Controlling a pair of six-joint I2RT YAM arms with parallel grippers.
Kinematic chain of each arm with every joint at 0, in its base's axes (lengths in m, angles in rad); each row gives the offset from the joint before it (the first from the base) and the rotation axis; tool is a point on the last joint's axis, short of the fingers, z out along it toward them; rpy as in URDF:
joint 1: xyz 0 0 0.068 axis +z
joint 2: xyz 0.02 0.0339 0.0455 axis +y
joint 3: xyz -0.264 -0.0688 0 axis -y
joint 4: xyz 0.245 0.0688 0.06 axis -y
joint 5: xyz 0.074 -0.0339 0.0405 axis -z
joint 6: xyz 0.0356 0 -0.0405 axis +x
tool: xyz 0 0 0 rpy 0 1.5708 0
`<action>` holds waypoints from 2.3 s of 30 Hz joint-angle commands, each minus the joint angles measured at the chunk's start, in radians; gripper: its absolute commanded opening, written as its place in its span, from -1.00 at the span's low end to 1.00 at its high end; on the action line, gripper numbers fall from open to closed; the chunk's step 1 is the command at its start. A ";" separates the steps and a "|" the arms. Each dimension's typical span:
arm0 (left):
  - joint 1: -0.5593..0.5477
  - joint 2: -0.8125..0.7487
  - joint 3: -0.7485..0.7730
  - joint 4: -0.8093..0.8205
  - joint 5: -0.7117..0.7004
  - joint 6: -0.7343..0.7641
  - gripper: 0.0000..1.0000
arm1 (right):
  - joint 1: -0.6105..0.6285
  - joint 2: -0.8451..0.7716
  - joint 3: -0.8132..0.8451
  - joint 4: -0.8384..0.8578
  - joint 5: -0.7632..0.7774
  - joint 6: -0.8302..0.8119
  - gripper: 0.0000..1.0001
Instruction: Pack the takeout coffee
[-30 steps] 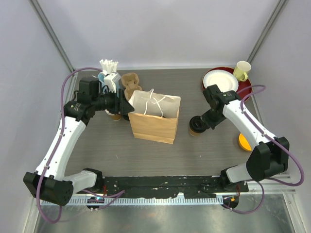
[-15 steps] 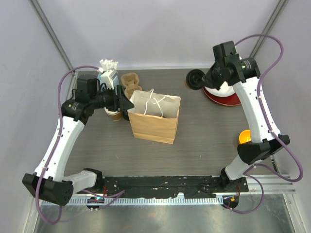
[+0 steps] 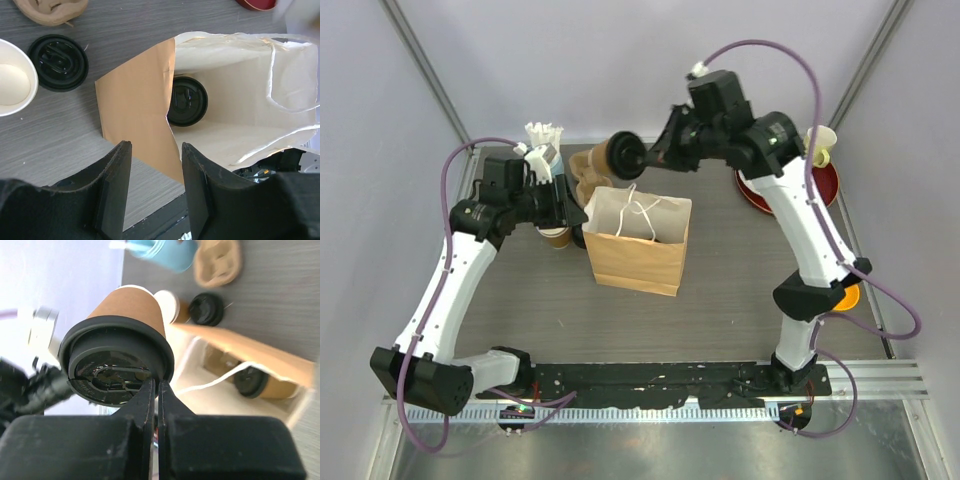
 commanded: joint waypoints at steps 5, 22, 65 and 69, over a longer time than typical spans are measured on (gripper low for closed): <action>0.003 -0.019 0.026 0.005 0.008 0.002 -0.04 | 0.144 0.037 0.086 -0.051 -0.033 -0.067 -0.98; -0.021 0.056 0.019 0.088 0.051 0.036 -0.13 | 0.161 0.029 0.020 -0.256 -0.002 -0.119 -0.98; -0.032 0.055 -0.004 0.167 0.271 0.099 -1.00 | 0.184 0.204 -0.237 -0.258 0.121 -0.101 -0.98; -0.034 0.056 -0.012 0.166 0.278 0.096 -1.00 | 0.184 0.230 -0.242 -0.258 0.133 -0.110 -0.98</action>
